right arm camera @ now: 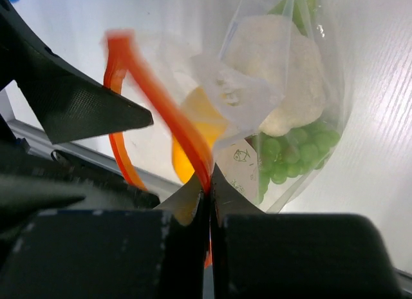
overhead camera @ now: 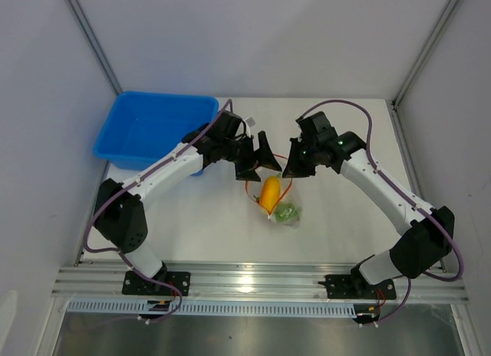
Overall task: Place the food in the zip-top bag and seal the zipper
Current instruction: Place the fake fruit in the zipper food storage bag.
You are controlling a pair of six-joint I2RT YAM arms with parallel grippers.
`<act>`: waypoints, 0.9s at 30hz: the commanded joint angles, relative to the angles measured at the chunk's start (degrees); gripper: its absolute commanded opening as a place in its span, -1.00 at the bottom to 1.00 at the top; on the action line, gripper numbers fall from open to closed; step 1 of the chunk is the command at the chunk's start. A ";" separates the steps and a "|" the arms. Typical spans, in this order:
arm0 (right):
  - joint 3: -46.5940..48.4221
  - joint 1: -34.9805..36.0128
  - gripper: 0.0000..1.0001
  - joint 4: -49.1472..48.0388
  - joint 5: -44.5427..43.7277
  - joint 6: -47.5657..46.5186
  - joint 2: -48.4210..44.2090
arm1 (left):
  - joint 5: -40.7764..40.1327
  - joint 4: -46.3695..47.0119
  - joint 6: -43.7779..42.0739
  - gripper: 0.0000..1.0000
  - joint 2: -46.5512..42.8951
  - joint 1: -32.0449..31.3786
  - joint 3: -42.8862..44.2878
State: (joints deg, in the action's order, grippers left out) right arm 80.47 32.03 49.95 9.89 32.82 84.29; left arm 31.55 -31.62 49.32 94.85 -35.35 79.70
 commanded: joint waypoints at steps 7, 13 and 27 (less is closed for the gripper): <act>0.13 -1.53 -1.00 -2.32 2.33 0.41 -1.41 | -3.86 -4.94 -7.56 0.99 -2.30 -0.59 4.67; 0.04 -2.15 -1.00 -1.62 2.59 0.05 -1.76 | -4.57 -2.50 -14.58 0.99 -9.06 -0.51 2.49; 0.92 -2.85 -1.00 1.37 10.83 -9.86 -3.34 | -11.07 -5.57 -24.96 0.99 -14.34 2.13 -2.35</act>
State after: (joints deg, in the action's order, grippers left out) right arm 80.47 29.39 50.04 15.99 27.40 83.55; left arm 21.93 -35.97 29.26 80.03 -33.98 77.65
